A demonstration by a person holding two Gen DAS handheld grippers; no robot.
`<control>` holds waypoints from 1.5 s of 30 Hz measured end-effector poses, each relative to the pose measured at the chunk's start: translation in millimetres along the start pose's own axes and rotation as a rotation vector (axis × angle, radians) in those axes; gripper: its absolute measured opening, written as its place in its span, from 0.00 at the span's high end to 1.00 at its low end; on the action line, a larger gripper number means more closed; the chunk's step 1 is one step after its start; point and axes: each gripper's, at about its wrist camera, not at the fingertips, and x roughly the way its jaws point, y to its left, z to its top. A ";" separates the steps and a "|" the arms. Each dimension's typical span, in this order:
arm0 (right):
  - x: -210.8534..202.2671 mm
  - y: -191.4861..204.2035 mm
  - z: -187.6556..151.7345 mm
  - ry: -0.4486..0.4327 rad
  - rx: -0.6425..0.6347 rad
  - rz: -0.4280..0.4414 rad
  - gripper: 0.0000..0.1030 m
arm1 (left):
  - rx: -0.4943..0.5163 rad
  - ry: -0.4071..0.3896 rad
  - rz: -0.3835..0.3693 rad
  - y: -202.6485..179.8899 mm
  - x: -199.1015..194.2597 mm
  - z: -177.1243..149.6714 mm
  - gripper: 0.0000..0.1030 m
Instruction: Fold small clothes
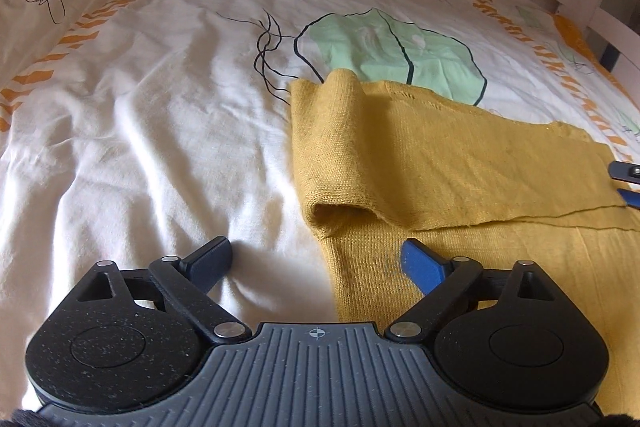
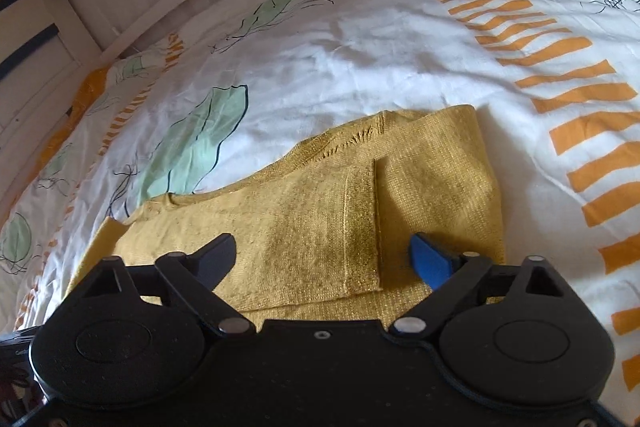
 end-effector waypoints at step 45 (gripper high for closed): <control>-57.5 -11.1 -23.5 -0.011 -0.161 -0.267 0.21 | 0.028 0.006 0.004 -1.2 3.8 -1.0 0.07</control>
